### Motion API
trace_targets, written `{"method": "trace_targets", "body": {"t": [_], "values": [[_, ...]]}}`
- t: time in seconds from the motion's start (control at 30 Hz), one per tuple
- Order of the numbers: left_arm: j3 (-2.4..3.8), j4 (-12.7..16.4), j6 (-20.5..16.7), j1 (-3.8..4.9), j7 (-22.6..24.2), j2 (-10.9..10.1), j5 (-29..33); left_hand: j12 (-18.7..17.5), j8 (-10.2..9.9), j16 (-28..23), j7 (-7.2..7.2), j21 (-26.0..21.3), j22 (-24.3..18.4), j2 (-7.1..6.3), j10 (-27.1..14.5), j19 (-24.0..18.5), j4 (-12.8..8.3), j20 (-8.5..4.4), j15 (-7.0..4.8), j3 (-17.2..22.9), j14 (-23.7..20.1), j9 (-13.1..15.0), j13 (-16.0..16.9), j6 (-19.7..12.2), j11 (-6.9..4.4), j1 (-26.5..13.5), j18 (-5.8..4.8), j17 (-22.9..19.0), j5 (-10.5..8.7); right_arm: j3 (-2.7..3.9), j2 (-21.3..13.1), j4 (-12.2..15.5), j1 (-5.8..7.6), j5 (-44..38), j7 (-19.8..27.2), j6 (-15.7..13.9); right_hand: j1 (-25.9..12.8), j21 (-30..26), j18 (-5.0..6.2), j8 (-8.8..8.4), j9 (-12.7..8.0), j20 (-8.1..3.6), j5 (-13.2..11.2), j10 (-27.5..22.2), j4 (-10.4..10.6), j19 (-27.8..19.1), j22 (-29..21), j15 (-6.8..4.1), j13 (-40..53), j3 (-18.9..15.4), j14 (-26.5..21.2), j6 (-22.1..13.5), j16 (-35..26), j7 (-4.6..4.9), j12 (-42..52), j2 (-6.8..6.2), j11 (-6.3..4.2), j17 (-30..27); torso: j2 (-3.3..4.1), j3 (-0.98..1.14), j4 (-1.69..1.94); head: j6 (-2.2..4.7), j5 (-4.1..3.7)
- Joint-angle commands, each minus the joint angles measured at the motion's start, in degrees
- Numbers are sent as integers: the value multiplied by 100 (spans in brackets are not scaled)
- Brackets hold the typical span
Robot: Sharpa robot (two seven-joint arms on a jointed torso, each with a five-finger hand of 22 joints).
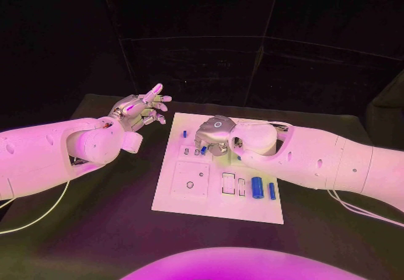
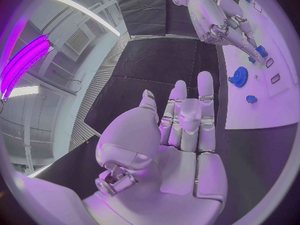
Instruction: Assemble the parts on the task board
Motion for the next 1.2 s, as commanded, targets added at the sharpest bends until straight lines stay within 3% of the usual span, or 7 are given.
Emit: {"method": "trace_targets", "body": {"t": [0.03, 0.27, 0.53, 0.73, 0.83, 1.07, 1.2], "values": [[5, -3, 90, 9, -15, 5, 1, -20, -19, 4, 8, -20, -8, 8, -34, 44, -32, 4, 10, -11, 18, -2, -5, -13, -14, 46, 80, -5, -26, 2, -37, 60, 10, -41, 17, -313, -56, -36, -49, -17, 1, -37, -21, -11, -1, 19, -1, -51, 7, 32, 378, -60, -6, 0, -1, -16, -36, 618, -3, 4, -1, -4, 5], [5, -46, 110, 8, -30, 25, -4, -37, -13, 6, 6, -35, -26, -21, -24, 65, -102, 4, 9, -14, 27, 0, -36, -12, -16, 127, 81, -6, -27, 3, -240, 243, 8, -5, 9, -926, -91, -33, -50, -11, 5, -47, -23, -8, -6, 26, 5, -57, -1, 37, 383, -89, 1, 27, -7, -44, -30, 628, -8, 9, -12, 17, 1], [5, -140, 90, 8, -209, 77, -828, 187, 58, 203, -68, -56, -71, -284, 371, 165, -657, -42, -60, 29, 181, 28, -17, 73, -111, 741, 93, 287, -21, 11, -866, 773, 19, 1626, 688, -1847, -463, -109, -40, 60, 43, 52, -26, -309, 183, -34, -127, 128, -462, -144, 346, 25, -122, 248, -562, -179, 125, 464, -31, 0, -20, 77, -21], [7, -261, 209, 32, -828, 169, -2123, 1069, 272, 1160, -229, 178, 31, -343, 766, 453, -746, -193, -203, 20, 757, 119, 486, 287, -268, 612, 87, 1826, -20, 11, -1504, 1162, 94, 4085, 1144, -1637, -908, -188, -23, 217, 92, 242, 28, -361, 549, -76, -244, 324, -620, -619, 321, 333, -219, 413, -715, -283, 332, 343, -66, 11, -50, 112, -18], [8, -364, 446, 116, -1440, 291, -2841, 1798, 372, 1530, -278, 675, 716, -365, 1099, 853, -587, -236, -246, -87, 962, 173, 1313, 332, -319, 303, -25, 2512, -21, 9, -1813, 1279, 125, 5246, 1248, -1360, -983, -279, 19, 266, 97, 289, 101, -418, 683, -145, -392, 328, -736, -794, 274, 378, -356, 399, -835, -255, 325, 171, -83, 17, -78, 130, -10], [9, -664, 1121, 381, -2835, 739, -4718, 2798, 747, 1873, -395, 1648, 2160, -333, 1463, 1588, -190, -343, -347, -312, 1135, 373, 2535, 377, -422, -180, -249, 3215, -25, 7, -2352, 1406, 180, 6987, 1424, -1094, -913, -643, 129, 353, 91, 283, 283, -601, 864, -380, -954, 305, -1103, -1117, 138, 352, -839, 372, -1231, -143, 302, -377, -113, 53, -146, 161, 36], [10, -867, 1466, 503, -3439, 1041, -5402, 2926, 953, 1935, -442, 1977, 2686, -277, 1481, 1856, -44, -384, -386, -351, 1162, 507, 2699, 371, -461, -251, -336, 3357, -27, 7, -2484, 1414, 195, 7415, 1507, -1120, -822, -915, 191, 396, 79, 279, 360, -815, 928, -512, -1329, 306, -1469, -1273, 77, 282, -1146, 383, -1628, -101, 307, -681, -126, 58, -153, 184, 48]]}}
